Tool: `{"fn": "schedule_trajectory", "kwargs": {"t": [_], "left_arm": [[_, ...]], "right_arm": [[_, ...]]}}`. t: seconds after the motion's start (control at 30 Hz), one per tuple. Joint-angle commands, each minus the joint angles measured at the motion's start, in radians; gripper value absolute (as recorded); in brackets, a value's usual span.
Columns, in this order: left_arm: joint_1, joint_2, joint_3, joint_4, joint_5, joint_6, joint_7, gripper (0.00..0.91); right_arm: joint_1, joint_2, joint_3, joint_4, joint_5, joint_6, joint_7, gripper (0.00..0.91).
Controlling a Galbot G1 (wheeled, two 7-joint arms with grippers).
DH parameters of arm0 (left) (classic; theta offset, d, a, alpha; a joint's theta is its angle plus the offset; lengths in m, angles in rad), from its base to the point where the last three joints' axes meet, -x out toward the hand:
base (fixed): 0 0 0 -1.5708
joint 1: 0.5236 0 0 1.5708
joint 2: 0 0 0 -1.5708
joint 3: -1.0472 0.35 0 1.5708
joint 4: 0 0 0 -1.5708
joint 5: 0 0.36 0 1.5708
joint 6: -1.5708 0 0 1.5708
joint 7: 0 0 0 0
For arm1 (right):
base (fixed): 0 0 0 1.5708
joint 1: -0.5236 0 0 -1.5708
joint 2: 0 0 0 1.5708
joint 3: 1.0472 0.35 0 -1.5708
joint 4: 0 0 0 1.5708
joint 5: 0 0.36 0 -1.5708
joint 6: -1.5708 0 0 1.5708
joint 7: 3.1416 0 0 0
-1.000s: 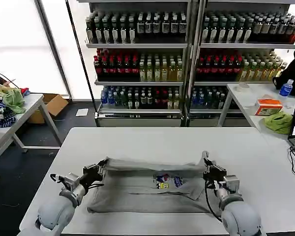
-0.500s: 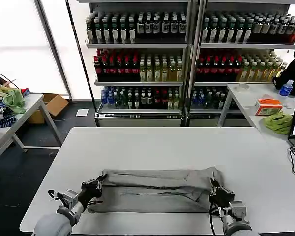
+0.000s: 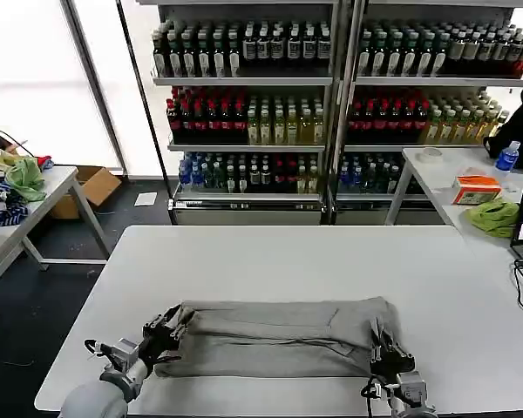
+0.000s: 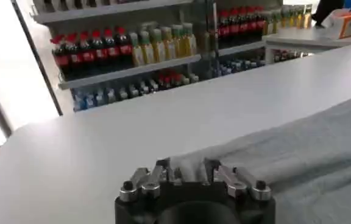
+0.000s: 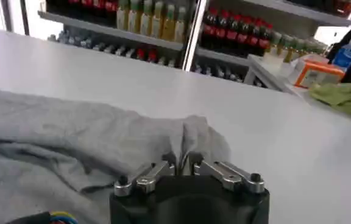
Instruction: Fold and organize the clothes.
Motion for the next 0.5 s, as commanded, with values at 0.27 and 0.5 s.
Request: {"fn": "schedule_trajectory", "kwargs": {"t": [0.27,0.5], "left_arm": [[0.046,-0.091,-0.108,-0.106,-0.06,0.065,-0.09,0.907],[0.074,-0.209,-0.128,-0.077,-0.061,0.067,-0.094,0.907]], "right_arm": [[0.03,-0.008,0.162,0.185,0.131,-0.031,0.048,0.907],[0.033,-0.012,0.149,0.235,0.154,-0.036,0.053,0.907]]}}
